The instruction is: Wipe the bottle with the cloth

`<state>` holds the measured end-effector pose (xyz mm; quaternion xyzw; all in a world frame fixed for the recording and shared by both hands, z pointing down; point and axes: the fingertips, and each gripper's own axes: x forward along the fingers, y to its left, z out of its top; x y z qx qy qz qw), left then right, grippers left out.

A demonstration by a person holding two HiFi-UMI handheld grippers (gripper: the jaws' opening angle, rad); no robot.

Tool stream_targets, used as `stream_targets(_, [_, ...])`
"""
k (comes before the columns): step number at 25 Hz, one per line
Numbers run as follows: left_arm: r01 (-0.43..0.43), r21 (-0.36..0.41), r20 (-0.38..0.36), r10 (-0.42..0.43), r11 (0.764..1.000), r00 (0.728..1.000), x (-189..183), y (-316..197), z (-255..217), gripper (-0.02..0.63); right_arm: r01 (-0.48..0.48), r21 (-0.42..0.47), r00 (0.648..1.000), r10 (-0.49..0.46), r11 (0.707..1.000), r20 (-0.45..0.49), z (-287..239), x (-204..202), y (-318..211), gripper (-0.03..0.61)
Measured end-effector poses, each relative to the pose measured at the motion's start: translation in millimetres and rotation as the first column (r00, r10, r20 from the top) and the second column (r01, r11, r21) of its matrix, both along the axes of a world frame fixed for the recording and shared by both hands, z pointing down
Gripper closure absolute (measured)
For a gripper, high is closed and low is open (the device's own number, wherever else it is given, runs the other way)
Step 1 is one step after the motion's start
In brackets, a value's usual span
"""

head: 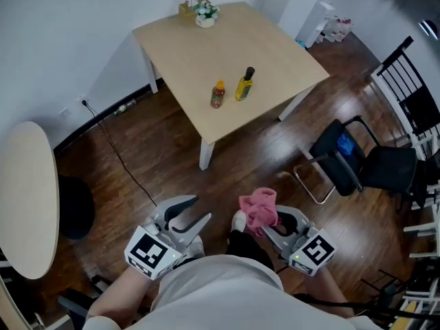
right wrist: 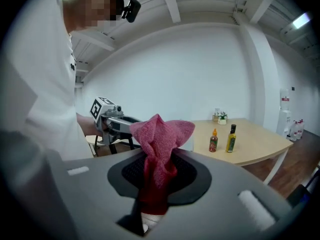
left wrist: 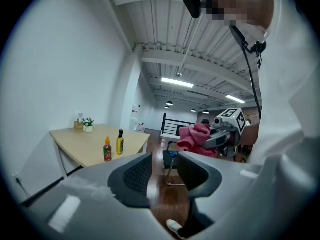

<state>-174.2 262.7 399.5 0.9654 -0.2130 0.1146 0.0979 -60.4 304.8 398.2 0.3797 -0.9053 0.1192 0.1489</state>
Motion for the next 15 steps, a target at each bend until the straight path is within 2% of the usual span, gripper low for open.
stream_targets(3, [-0.007,0.032,0.022,0.006,0.999,1.0,-8,22,6,0.445,-0.025,0.006,1.0,0.025,1.0,0.004,-3,-2,23,0.489])
stream_targets(6, [-0.007,0.001,0.019,0.007,1.0,1.0,-12,33,11,0.45,-0.021,0.022,1.0,0.021,1.0,0.005,-7,-4,34,0.488])
stream_targets(12, [-0.013,0.014,0.04,0.013,1.0,0.999,10,67,5,0.451,-0.06,0.053,0.998,0.059,0.997,0.017,-22,20,70,0.489])
stream_targets(15, [-0.042,0.04,0.021,0.041,0.998,0.999,30,85,-5,0.454,-0.067,0.061,0.998,0.066,0.996,0.017,-23,37,91,0.489])
